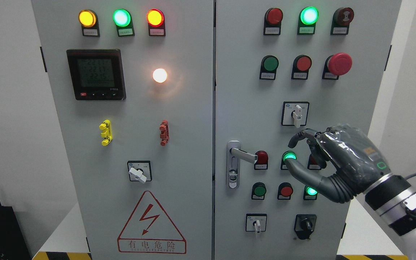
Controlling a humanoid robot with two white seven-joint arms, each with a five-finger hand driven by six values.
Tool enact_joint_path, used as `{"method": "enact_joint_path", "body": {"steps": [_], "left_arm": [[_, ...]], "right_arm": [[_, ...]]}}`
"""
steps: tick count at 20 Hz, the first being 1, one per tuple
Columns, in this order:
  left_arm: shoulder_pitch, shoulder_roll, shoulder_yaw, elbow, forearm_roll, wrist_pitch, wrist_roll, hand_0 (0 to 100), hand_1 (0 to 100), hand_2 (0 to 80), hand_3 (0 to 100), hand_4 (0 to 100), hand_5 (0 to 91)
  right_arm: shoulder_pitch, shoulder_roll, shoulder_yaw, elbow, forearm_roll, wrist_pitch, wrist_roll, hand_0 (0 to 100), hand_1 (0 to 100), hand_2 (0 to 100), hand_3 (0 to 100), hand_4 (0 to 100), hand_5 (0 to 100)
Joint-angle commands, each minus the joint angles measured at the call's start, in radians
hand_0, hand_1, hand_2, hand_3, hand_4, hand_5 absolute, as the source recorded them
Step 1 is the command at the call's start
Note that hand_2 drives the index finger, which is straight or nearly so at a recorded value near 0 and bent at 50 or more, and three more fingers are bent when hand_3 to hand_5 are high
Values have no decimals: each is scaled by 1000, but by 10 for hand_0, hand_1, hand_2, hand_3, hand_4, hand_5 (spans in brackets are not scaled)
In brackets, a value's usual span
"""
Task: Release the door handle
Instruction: 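Move the right hand toward the silver latch handle beside the green button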
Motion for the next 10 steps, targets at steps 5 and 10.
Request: {"method": "enact_joint_path", "body": {"steps": [5,10], "left_arm": [[-3,0,2,9,0,0,-1,120,389,0,0,0,0],[-3,0,2,9,0,0,-1,120,389,0,0,0,0]], "right_arm": [[-73,96,162,-2,3,58,-38,368,120,432,1000,1000,1000],[-73,103,165,-2,3,88,-40,366,128,440,1000,1000,1000]]}}
